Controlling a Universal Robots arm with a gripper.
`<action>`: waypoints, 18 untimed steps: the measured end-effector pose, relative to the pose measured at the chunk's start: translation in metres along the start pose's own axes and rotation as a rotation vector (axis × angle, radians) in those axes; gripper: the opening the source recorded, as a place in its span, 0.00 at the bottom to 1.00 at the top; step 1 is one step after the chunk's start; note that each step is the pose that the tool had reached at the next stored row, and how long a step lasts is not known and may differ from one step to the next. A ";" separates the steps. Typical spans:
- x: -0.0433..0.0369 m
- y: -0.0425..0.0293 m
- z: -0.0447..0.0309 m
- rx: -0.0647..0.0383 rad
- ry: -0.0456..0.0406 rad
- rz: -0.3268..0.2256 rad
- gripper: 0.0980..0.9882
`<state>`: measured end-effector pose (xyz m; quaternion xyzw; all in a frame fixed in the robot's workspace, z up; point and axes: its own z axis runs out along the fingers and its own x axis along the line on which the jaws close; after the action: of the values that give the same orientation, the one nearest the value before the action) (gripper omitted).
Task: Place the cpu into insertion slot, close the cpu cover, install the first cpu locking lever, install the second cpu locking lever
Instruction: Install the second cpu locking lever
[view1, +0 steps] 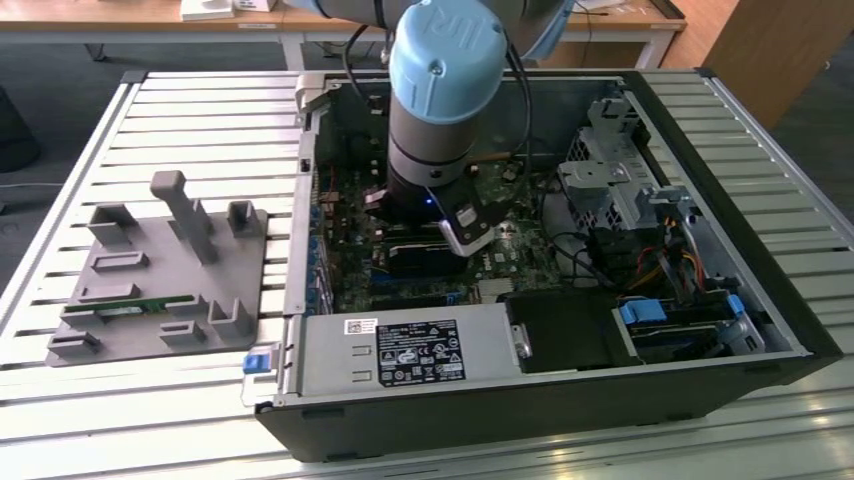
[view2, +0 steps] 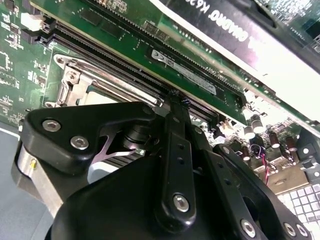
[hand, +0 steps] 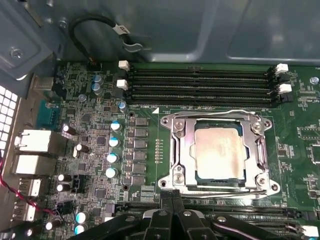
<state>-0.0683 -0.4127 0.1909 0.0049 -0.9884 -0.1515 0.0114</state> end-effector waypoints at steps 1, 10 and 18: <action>0.0001 0.0001 0.0002 -0.002 0.0001 0.000 0.01; 0.0016 0.0015 0.0028 -0.018 0.0000 0.000 0.01; 0.0051 0.0038 0.0047 -0.031 -0.0002 -0.001 0.01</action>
<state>-0.0735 -0.4077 0.1876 0.0050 -0.9859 -0.1668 0.0113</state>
